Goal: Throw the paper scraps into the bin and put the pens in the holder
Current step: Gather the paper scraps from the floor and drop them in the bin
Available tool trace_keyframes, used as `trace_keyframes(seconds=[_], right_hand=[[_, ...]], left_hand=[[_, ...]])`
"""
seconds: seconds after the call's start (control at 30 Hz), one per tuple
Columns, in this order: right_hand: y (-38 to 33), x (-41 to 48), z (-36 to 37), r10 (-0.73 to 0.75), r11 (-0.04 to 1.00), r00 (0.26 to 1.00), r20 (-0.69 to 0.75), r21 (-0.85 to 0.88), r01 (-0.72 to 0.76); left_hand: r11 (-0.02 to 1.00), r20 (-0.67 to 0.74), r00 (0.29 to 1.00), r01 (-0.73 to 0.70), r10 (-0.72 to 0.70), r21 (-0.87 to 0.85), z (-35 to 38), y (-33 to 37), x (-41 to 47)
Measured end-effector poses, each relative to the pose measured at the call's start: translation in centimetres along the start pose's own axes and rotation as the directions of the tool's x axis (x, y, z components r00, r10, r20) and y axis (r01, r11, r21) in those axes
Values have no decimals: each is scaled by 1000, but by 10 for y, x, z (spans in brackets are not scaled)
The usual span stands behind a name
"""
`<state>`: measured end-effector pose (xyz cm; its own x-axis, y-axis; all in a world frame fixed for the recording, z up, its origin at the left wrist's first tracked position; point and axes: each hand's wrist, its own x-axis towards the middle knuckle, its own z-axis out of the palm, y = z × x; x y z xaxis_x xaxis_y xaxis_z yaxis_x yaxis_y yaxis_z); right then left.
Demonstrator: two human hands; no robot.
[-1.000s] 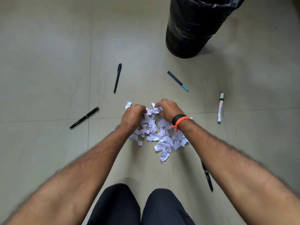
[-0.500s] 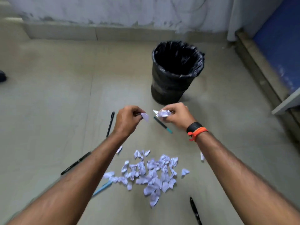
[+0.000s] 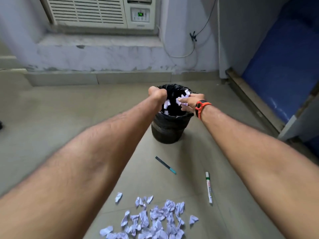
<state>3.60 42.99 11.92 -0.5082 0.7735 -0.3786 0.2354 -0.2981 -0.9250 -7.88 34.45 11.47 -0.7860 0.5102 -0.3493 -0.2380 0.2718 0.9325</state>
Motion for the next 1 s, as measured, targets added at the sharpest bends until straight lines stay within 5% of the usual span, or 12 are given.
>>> trace_keyframes(seconds=[0.27,0.43,0.67,0.77,0.87,1.0], right_hand=[[32,-1,-4,-99,989,986,-135,-127,82],[112,-62,13,-126,987,987,99,-83,135],[252,-116,42,46,902,940,338,-419,107],[287,-132,43,200,616,845,496,-734,285],[313,-145,42,386,266,705,595,-803,533],[342,-155,51,417,79,695,586,-785,614]], left_hand=[[976,46,975,-216,216,-3,-46,-57,-28],[972,155,976,-174,150,155,-84,-143,-82],[932,170,984,-16,-49,361,-128,-265,-137],[830,147,985,-6,-92,558,-149,-302,-153],[580,68,983,44,-169,814,-171,-331,-172],[416,-56,923,225,-382,881,-183,-352,-190]])
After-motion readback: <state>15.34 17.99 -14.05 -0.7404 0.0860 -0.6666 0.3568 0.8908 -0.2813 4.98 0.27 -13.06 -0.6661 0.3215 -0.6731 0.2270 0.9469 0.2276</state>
